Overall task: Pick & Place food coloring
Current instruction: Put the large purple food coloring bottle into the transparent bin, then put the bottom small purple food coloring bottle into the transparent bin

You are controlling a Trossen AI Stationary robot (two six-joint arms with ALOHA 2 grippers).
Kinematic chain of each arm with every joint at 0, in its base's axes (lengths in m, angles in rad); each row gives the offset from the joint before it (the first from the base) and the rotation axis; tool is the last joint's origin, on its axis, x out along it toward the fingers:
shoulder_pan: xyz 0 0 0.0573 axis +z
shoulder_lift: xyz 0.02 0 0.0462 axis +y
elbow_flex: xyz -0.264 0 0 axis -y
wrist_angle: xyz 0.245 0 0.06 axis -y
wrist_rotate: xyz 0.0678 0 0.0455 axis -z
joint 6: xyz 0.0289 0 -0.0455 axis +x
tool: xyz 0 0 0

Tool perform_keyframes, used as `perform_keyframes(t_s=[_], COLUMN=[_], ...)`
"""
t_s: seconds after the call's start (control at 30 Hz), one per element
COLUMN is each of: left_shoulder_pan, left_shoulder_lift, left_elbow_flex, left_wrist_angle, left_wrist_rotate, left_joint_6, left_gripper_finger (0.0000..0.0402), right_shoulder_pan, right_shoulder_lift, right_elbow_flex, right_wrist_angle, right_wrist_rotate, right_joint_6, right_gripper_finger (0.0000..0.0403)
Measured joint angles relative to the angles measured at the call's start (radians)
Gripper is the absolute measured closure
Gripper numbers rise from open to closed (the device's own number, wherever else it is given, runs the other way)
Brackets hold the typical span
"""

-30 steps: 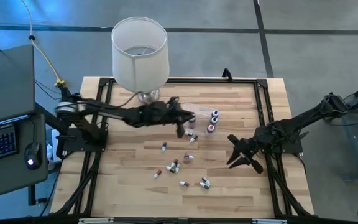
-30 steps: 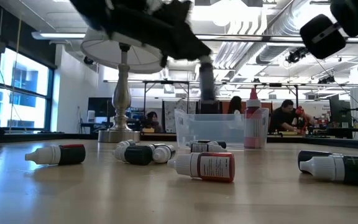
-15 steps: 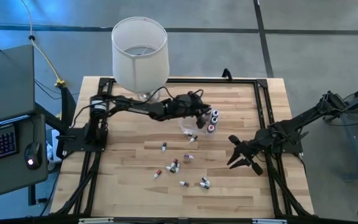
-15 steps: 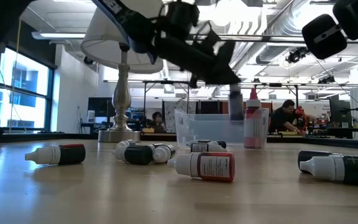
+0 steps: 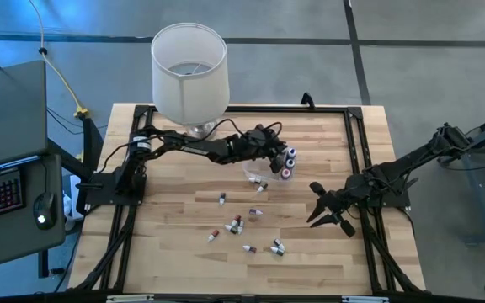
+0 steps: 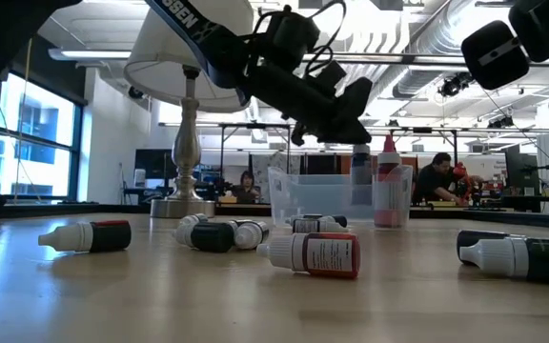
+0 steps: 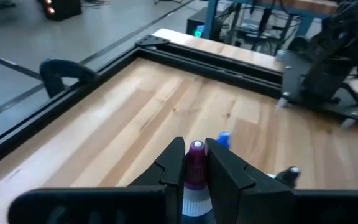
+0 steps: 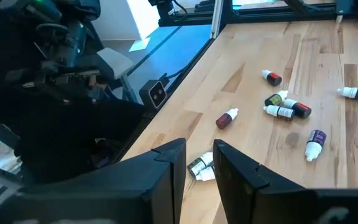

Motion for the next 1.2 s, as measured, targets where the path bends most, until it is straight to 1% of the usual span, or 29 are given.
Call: perform_keyframes(t_s=[0.1, 0.2, 0.3, 0.43, 0.73, 0.87, 0.93, 1.03, 1.13, 1.2], left_shoulder_pan=[0.0, 0.0, 0.0, 0.0, 0.0, -0.001, -0.001, -0.001, -0.001, -0.001], left_shoulder_lift=[0.0, 0.001, 0.046, 0.047, 0.048, 0.026, 0.006, -0.036, -0.096, -0.138], left_elbow_flex=[0.0, 0.0, 0.006, 0.004, 0.003, 0.022, 0.052, 0.11, 0.187, 0.263], left_wrist_angle=[0.002, -0.01, 0.029, 0.061, 0.043, 0.008, -0.018, -0.117, -0.287, -0.418], left_wrist_rotate=[-0.019, -0.023, -0.027, -0.031, -0.039, -0.033, 0.015, 0.121, 0.224, 0.3], left_joint_6=[0.016, 0.016, 0.016, 0.007, 0.016, 0.053, 0.071, 0.078, 0.081, 0.125], left_gripper_finger=[0.0342, 0.0337, 0.034, 0.0348, 0.035, 0.035, 0.035, 0.035, 0.0351, 0.0352], right_shoulder_pan=[0.0, 0.0, 0.0, 0.0, 0.0, 0.0, 0.0, 0.0, 0.0, 0.0], right_shoulder_lift=[0.0, 0.0, 0.0, 0.0, 0.0, 0.0, 0.0, 0.0, 0.0, 0.0], right_elbow_flex=[0.0, 0.0, 0.0, 0.0, 0.0, 0.0, 0.0, 0.0, 0.0, 0.0], right_wrist_angle=[0.0, 0.0, 0.001, 0.001, 0.001, 0.001, 0.001, 0.001, 0.001, 0.001], right_wrist_rotate=[0.0, 0.0, 0.008, 0.036, 0.037, 0.037, 0.047, 0.086, 0.151, 0.209], right_joint_6=[0.0, 0.0, 0.0, 0.001, 0.0, 0.0, 0.0, 0.0, 0.0, 0.002], right_gripper_finger=[0.0329, 0.0329, 0.0329, 0.0329, 0.0329, 0.0329, 0.0329, 0.0329, 0.0329, 0.0329])
